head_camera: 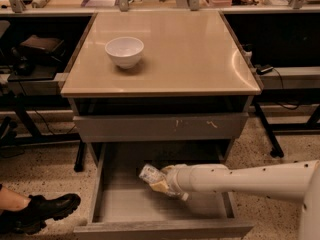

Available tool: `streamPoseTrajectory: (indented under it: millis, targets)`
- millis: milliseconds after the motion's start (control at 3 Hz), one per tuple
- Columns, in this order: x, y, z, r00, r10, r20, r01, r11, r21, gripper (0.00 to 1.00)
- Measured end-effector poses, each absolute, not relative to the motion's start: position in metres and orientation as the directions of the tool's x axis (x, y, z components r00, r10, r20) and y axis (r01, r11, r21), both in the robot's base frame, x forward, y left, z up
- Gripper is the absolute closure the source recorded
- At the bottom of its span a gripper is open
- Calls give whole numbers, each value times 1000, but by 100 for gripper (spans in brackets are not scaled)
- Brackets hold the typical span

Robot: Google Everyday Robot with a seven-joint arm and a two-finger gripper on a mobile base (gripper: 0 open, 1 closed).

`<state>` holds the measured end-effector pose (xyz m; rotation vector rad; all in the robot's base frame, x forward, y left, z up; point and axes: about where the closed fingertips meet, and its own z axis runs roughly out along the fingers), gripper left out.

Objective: Pick blue plastic bottle from middle drawer and place on counter

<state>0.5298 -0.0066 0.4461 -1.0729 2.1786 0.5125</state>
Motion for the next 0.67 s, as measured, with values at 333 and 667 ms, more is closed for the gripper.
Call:
streamPoseTrajectory:
  millis: [333,667]
  targets:
    - [551,-9,477,-384,-561,-733,-828,561,4,100]
    - [551,-9,477,-384,-561,-733,-828,561,4,100]
